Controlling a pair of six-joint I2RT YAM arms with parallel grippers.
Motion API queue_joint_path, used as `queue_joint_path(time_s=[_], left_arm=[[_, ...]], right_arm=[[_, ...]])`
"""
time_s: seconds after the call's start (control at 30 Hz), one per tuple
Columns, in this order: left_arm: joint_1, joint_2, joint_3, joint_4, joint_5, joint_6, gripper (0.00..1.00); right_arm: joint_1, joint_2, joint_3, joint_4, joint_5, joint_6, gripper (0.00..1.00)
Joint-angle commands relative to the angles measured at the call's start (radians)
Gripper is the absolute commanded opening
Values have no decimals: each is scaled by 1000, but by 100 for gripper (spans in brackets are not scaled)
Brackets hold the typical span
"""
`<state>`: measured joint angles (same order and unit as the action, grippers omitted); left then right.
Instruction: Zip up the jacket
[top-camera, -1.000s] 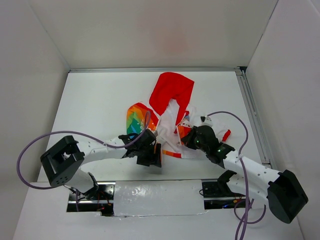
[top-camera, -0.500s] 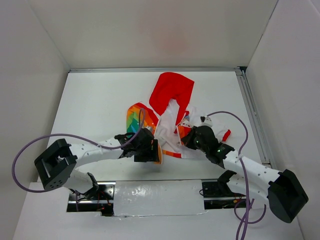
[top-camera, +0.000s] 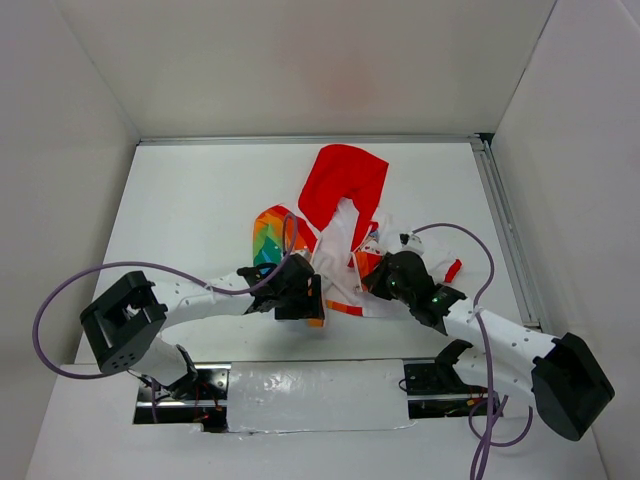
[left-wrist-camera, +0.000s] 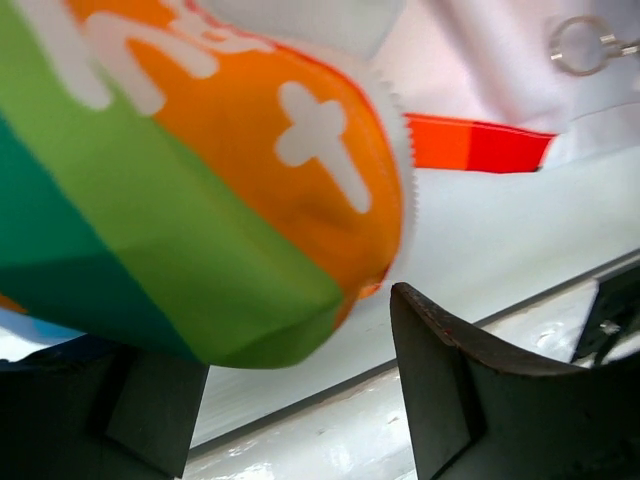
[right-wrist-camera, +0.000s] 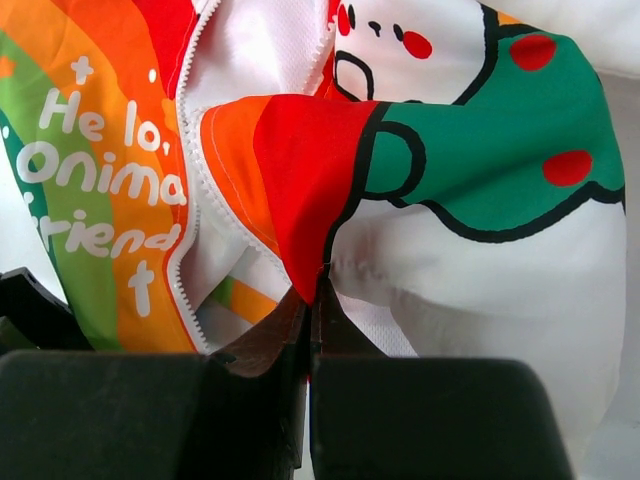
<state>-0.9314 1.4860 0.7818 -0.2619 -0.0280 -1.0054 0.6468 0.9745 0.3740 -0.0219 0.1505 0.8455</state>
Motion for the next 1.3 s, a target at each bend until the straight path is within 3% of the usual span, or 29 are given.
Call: queue_joint_path(time_s=[0.0,0.3,0.47,0.83,1.27], left_arm=[[-4,-6,7,102,19,1,80],[-14,100,65,69,34,-22,74],[-33,180,138,-49,-62,-127,75],[-52,427,411,-529,-199,-466,73],[-66,551,496,-559,-217,-452,71]], right_arm=[[11,4,33,7,21,15,0],[11,-11,17,5,32,32,0],[14,3,11,17,23,47,0],[36,-19,0,-10,64,86,0],[53,-57,-20,-59,110,113,0]])
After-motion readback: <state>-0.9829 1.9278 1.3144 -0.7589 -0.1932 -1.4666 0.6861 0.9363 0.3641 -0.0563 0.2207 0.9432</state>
